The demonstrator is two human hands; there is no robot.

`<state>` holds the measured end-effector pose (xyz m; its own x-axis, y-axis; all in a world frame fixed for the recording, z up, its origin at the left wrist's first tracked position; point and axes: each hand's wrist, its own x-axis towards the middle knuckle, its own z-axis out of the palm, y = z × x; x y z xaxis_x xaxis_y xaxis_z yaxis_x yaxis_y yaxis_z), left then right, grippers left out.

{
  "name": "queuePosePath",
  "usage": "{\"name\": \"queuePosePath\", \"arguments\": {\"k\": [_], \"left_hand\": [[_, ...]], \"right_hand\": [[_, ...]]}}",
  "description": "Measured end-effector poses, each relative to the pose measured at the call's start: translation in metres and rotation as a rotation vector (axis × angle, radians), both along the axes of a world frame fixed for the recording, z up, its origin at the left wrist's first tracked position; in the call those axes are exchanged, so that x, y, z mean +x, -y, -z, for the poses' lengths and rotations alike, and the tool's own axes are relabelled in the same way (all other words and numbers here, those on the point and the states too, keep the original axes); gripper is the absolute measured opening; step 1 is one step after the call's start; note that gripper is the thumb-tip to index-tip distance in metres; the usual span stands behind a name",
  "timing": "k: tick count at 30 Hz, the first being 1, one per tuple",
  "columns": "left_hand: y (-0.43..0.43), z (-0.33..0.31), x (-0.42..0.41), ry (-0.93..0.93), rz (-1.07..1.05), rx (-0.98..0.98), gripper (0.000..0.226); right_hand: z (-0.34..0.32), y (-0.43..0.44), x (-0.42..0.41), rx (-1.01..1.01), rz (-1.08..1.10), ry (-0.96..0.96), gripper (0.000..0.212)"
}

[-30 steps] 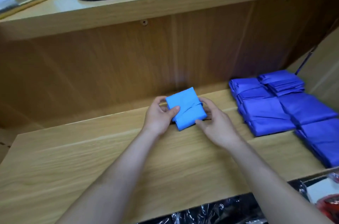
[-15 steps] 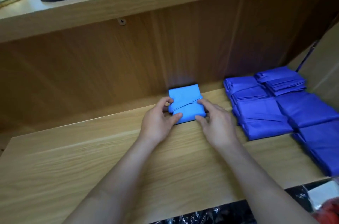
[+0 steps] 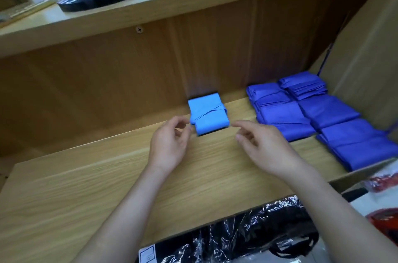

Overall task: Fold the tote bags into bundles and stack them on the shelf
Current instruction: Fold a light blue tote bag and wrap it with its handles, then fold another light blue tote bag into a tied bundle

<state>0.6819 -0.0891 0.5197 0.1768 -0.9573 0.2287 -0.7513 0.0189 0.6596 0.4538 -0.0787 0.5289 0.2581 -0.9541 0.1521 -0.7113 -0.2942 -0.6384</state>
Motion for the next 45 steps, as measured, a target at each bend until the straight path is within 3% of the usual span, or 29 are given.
{"name": "queuePosePath", "arguments": {"k": [6,12,17,21,27,34,39,45], "left_hand": [[-0.062,-0.012,0.009,0.002,0.167,-0.015,0.008],[-0.113,0.000,0.003,0.086,0.541,-0.098,0.010],[-0.144,0.022,-0.036,-0.009,0.801,0.079,0.041],[-0.178,0.039,-0.092,-0.015,0.963,0.229,0.030],[-0.208,0.086,-0.192,0.126,1.114,0.411,0.036],[-0.239,0.143,-0.333,0.223,1.150,0.534,0.035],[-0.252,0.167,-0.433,0.232,1.160,0.582,0.038],[-0.244,0.203,-0.554,0.283,1.230,0.633,0.020]], "right_hand": [[-0.022,-0.075,-0.037,-0.060,0.182,-0.077,0.021],[-0.012,-0.186,-0.075,-0.062,0.462,-0.280,0.018],[0.016,-0.279,-0.120,0.098,0.701,-0.384,0.021],[0.043,-0.354,-0.159,0.217,0.911,-0.376,0.027],[0.093,-0.456,-0.227,0.324,1.235,-0.135,0.035],[0.141,-0.533,-0.320,0.402,1.551,0.242,0.032],[0.169,-0.544,-0.381,0.467,1.641,0.408,0.033],[0.210,-0.503,-0.452,0.505,1.690,0.591,0.028]]}}
